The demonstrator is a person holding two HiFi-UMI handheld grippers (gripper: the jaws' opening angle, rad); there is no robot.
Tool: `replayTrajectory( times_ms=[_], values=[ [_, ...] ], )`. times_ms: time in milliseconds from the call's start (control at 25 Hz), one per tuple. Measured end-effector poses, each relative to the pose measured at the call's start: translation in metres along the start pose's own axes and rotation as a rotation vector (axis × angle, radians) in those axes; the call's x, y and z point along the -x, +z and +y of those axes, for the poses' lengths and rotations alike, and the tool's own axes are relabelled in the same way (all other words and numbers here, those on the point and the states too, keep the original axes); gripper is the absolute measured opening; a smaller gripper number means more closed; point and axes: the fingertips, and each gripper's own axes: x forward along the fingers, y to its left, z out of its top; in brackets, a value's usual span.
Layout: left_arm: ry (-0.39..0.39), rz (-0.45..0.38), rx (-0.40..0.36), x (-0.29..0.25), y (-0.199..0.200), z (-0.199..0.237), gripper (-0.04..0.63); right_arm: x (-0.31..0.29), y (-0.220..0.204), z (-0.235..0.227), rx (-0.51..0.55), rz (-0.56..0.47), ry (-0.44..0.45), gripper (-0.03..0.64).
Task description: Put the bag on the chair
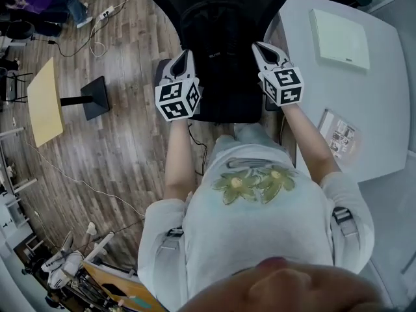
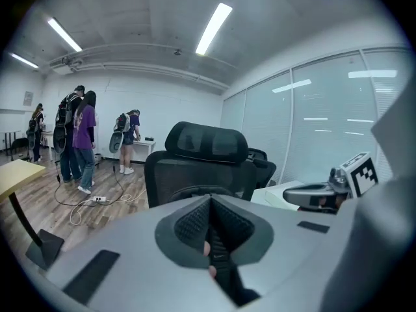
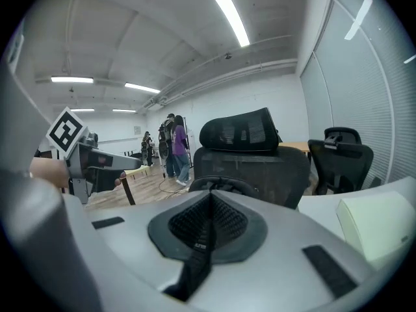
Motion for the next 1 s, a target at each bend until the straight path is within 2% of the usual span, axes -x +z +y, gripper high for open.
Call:
replayTrajectory(
  times_ms=[200,440,600,840,1000],
  values=[
    [-0.040,-0.017,0.012,0.046,-0.003,-0.022,0.015,0.036,-0.010,0.038,-0.075,0.026,0.032,0.009],
    [-0.079,0.019,0.013,0.084,-0.024,-0.041,0.015,0.078,-0.025,0.071,-0.050,0.044,0.034,0.009],
    [-0.099,0.052,-0.012,0.104,-0.046,-0.053,0.015,0.100,-0.031,0.089,-0.044,0.044,0.034,0.009],
    [-0.132,0.045,-0.052,0.130,-0.059,-0.073,0.015,0.128,-0.036,0.107,-0.022,0.032,0.038,0.009],
    [-0.144,0.050,-0.030,0.145,-0.065,-0.078,0.015,0.141,-0.039,0.119,-0.014,0.032,0.036,0.009]
  ],
)
